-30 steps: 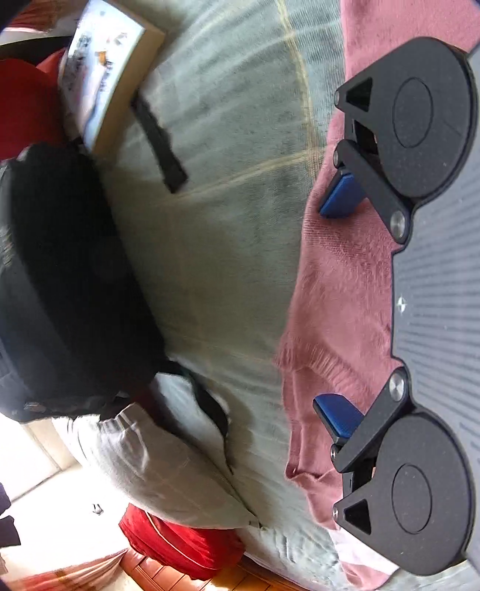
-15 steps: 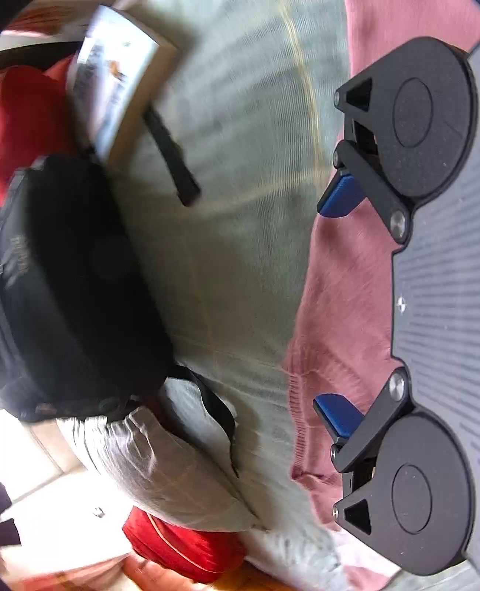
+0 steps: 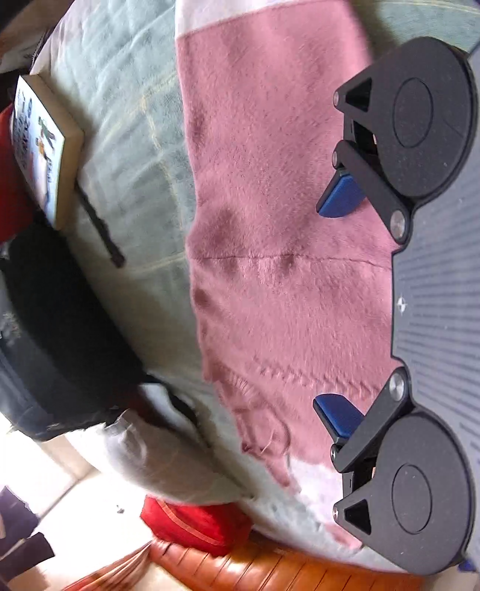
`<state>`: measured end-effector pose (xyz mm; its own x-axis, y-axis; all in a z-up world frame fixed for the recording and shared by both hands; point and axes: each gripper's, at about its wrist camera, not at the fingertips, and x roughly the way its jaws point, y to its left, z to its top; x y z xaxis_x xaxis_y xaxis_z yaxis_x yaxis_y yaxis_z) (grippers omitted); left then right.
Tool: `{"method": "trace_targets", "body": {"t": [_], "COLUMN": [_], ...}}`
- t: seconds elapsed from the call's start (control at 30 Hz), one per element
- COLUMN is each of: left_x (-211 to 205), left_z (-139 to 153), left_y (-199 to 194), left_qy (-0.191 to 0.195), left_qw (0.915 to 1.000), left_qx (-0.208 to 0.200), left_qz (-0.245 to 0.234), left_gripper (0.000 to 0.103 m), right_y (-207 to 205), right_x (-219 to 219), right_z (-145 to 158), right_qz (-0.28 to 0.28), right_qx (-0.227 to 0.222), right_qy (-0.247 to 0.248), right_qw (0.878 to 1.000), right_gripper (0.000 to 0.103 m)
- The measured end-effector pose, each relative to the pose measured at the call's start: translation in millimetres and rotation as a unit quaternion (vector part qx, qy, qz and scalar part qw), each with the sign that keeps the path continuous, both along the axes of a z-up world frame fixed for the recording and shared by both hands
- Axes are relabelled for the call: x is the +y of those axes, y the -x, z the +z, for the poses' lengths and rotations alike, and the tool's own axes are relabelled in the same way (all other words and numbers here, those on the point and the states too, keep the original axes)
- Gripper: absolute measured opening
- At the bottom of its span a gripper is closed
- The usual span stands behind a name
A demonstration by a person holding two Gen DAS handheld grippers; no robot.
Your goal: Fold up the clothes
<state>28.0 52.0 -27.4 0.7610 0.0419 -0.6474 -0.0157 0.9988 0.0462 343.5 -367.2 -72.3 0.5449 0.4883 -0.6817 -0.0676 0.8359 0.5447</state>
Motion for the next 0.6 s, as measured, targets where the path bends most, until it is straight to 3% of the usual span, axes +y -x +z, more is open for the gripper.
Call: {"method": "trace_targets", "body": {"t": [0.17, 0.27, 0.43, 0.6], "left_x": [-6.8, -9.3, -11.4, -14.4], "left_z": [3.3, 5.0, 9.8, 9.1], "left_y": [8.1, 11.9, 15.4, 16.8], "left_qy": [-0.001, -0.008, -0.010, -0.013], "left_qw": [0.9999, 0.9999, 0.9999, 0.9998], "left_qx": [-0.006, -0.005, -0.012, -0.010], "left_qz": [-0.010, -0.009, -0.006, -0.009], "left_gripper": [0.102, 0.102, 0.102, 0.102], "right_y": [14.2, 21.3, 30.5, 31.3], "right_x": [-4.6, -1.0, 26.5, 45.9], "right_z": [-15.5, -2.8, 16.3, -3.6], "right_qz": [0.011, -0.001, 0.058, 0.092], "right_qx": [0.007, -0.002, -0.040, -0.003], "right_qy": [0.000, 0.005, -0.012, 0.021], "right_qw": [1.000, 1.000, 0.997, 0.996], "right_gripper": [0.103, 0.103, 0.103, 0.103]}}
